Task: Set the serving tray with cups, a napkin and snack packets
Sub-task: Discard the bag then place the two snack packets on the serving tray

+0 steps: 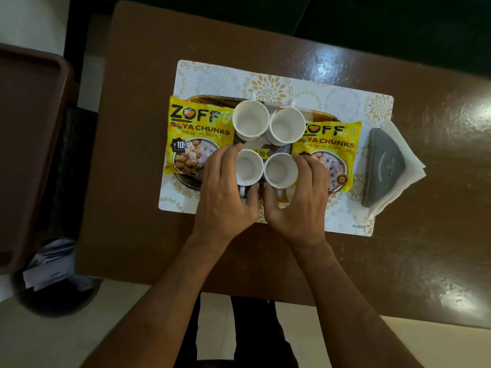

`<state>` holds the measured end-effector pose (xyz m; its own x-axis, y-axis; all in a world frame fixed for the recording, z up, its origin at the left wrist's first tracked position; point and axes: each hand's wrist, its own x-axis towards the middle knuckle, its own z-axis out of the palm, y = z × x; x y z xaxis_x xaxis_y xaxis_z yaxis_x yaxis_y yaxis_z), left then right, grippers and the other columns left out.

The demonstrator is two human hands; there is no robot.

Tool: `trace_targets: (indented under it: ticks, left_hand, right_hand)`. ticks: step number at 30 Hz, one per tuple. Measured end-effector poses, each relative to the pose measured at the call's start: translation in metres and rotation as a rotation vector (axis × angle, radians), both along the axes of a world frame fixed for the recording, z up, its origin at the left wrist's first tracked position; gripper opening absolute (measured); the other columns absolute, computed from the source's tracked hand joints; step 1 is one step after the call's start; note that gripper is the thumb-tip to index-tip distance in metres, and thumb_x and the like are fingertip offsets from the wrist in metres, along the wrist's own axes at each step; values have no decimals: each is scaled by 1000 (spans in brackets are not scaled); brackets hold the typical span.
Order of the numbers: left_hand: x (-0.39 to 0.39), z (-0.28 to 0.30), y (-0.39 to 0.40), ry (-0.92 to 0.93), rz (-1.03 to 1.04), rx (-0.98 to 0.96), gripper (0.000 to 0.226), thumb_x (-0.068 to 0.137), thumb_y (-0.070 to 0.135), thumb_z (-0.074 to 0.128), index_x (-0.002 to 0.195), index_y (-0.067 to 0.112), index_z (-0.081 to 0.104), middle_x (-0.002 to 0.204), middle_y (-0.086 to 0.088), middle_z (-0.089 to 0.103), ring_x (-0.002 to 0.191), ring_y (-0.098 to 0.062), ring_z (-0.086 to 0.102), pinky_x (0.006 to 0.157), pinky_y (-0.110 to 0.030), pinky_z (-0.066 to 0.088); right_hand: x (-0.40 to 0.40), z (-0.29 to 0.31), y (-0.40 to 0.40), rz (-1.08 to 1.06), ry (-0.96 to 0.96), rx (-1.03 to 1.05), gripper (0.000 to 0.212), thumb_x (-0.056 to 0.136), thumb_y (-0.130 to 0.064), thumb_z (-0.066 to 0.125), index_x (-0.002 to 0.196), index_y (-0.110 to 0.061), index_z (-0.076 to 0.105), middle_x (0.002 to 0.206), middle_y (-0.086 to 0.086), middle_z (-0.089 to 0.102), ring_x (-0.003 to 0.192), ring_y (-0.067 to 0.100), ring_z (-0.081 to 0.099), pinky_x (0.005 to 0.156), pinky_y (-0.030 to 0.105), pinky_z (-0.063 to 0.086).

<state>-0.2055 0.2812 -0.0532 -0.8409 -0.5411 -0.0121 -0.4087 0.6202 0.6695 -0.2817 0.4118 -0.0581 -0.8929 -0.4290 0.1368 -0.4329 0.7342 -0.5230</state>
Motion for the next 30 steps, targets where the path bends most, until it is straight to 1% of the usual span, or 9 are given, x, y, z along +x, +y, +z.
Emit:
trace_targets:
  ticks: [4,8,13,19,21,24,25,28,30]
  left_hand:
    - [-2,0,-1,3,1,19,66,86,23,76,143,0,51,142,-18,54,137,-32,51,114,-43,45]
    - [-4,1,-1,-2,3,37,66,87,25,75,144,0,51,143,-17,54,138,-31,51,113,-43,46]
    - [-6,0,-2,3,7,41,65,87,23,76,143,1,51,141,-17,54,136,-32,52,111,-45,47]
    - [-7,0,-4,1,-4,38,65,87,22,76,143,1,51,141,-17,54,136,-31,51,111,-45,48]
    - [-7,0,-4,1,-3,37,65,87,23,76,143,1,51,142,-17,54,136,-31,51,111,-44,47]
    - [-7,1,-4,-3,1,36,65,88,23,76,144,1,51,142,-16,54,136,-30,51,111,-43,47]
    - [-7,1,-4,-4,1,36,65,88,23,76,144,1,51,142,-16,54,136,-30,51,111,-43,47]
    - [-7,0,-4,-3,-7,36,65,89,24,75,144,1,50,143,-17,54,136,-31,51,111,-44,48]
    - [-7,1,-4,-5,-11,31,65,89,25,75,145,1,50,143,-17,53,137,-31,51,111,-44,48]
  right_hand:
    - [-4,-2,-3,-14,7,-12,62,82,-30,79,128,7,60,124,23,62,120,32,54,112,22,31]
    - [-5,-2,-4,-22,12,-10,62,83,-31,78,128,7,61,124,22,62,120,34,56,108,32,39]
    - [-4,-3,-4,-24,15,-7,61,83,-32,78,128,7,61,123,22,62,119,35,57,109,29,37]
    - [-3,-2,-6,-33,19,-13,60,83,-31,78,127,7,61,122,22,62,117,35,57,107,35,41]
    - [-3,-2,-6,-35,24,-16,60,83,-31,78,126,7,61,121,22,62,117,34,56,107,32,39]
    - [-2,-1,-6,-39,23,-25,59,83,-30,77,126,6,61,121,21,62,118,31,53,109,23,31]
    - [-2,-1,-6,-39,22,-27,59,83,-31,77,126,6,61,121,21,62,118,31,53,109,22,31]
    - [-2,-1,-7,-40,18,-23,60,83,-31,77,127,6,60,122,21,61,118,32,54,107,30,38]
    - [-2,-1,-7,-39,17,-12,60,84,-32,77,128,6,60,123,21,61,119,33,54,107,34,40]
